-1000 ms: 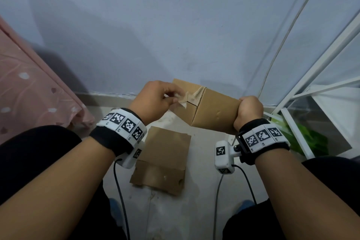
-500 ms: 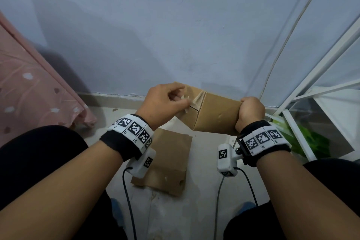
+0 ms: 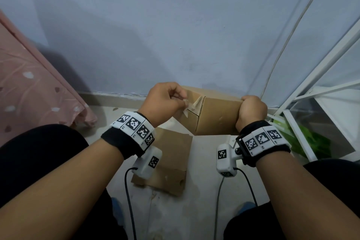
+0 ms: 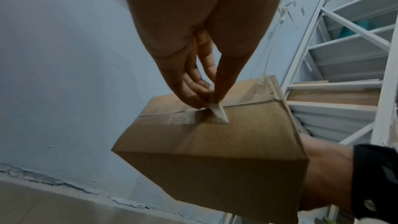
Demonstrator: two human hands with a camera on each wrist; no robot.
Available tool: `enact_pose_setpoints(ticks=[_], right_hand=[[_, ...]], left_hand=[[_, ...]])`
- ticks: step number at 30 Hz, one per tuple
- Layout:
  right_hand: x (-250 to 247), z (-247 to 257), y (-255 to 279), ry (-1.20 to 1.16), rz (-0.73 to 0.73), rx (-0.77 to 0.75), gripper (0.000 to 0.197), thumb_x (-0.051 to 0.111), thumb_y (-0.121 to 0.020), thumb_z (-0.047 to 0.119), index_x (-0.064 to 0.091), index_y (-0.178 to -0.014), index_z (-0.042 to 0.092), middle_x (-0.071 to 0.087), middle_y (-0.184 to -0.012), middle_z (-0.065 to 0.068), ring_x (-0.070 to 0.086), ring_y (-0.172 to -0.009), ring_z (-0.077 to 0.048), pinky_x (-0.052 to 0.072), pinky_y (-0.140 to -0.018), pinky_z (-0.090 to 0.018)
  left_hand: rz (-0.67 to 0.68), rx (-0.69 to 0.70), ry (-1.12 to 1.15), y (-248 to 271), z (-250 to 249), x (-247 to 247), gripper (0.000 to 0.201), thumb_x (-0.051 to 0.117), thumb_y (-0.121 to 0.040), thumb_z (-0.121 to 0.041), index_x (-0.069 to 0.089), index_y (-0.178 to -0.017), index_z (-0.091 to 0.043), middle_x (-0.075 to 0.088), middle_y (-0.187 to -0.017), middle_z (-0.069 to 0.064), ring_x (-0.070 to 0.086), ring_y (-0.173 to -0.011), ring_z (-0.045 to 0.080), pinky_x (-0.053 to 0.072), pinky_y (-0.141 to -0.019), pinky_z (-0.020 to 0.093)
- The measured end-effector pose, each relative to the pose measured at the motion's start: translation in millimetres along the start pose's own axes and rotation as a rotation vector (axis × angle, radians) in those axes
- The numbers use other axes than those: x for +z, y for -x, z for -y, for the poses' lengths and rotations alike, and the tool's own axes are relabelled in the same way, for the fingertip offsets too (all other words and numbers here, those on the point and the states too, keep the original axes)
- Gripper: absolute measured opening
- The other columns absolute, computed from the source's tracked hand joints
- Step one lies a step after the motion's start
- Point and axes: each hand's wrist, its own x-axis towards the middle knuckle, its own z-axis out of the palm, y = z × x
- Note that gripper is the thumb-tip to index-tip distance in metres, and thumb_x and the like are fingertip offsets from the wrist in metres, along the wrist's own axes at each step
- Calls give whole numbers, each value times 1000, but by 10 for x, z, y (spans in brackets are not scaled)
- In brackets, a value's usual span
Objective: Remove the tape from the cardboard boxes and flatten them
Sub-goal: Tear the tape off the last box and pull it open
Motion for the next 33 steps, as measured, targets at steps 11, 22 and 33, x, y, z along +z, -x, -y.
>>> enact_pose_setpoints(ticks=[11,22,33], right_hand=[[23,125,22,-561,93,277,3,57,-70,13,58,-73,13,57,-88,-5,54,-83,-24,42,-73,-38],[1,90,12,-551,262,248,26,43,-72,6,28,-62,25,32,-62,4,38,-59,-21,31,-58,-28],[130,182,495,-176,672,-470,87,74,-79,50,30,-153,34,31,-158,8,39,-141,-11,37,-113,-34]], left_hand=[[-42,-134,203,-38,-59,-138,24,86,-75,-6,65,-86,-6,67,-79,8,67,-73,23,63,-74,35],[185,-241,-79,-31,-84,-272,97,81,-58,-72,39,-138,-36,61,-125,-13,65,-111,12,56,-95,49],[-217,-244,-94,-84,86,-134,81,89,-46,-66,51,-107,-29,66,-102,-10,67,-94,11,59,-80,39]])
